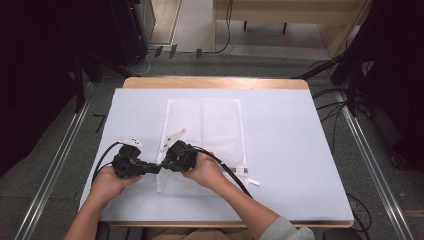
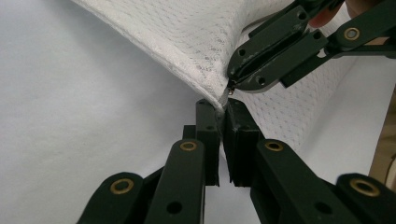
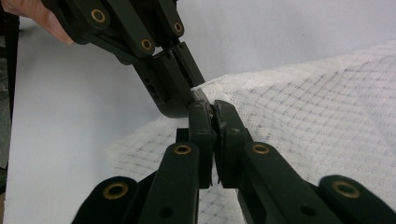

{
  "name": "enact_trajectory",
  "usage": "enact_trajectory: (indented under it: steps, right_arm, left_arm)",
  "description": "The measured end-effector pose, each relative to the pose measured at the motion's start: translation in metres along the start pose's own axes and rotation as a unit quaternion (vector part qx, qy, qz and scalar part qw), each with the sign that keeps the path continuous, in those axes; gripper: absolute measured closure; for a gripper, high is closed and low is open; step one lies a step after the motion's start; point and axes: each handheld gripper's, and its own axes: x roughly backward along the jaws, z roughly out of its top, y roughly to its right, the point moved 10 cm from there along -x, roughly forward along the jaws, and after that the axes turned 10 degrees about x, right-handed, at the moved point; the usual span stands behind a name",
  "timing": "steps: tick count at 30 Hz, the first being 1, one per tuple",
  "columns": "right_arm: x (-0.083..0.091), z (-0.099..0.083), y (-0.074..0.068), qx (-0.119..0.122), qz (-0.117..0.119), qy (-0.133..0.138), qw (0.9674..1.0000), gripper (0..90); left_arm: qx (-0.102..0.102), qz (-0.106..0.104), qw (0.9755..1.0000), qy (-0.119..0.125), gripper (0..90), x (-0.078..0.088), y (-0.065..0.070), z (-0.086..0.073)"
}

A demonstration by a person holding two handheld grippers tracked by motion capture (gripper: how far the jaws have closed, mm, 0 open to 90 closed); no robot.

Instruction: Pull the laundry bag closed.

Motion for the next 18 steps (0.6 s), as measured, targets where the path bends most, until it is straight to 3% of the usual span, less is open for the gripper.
enact_trajectory:
  steps: [18]
  right_arm:
    - [-0.0016, -0.0051, 0.0028, 0.008, -0.007, 0.0, 0.9999, 88.7]
  left_arm:
    - [0.002, 0.003, 1.0, -0.006, 88.6, 0.0033, 0.0003, 0.0007]
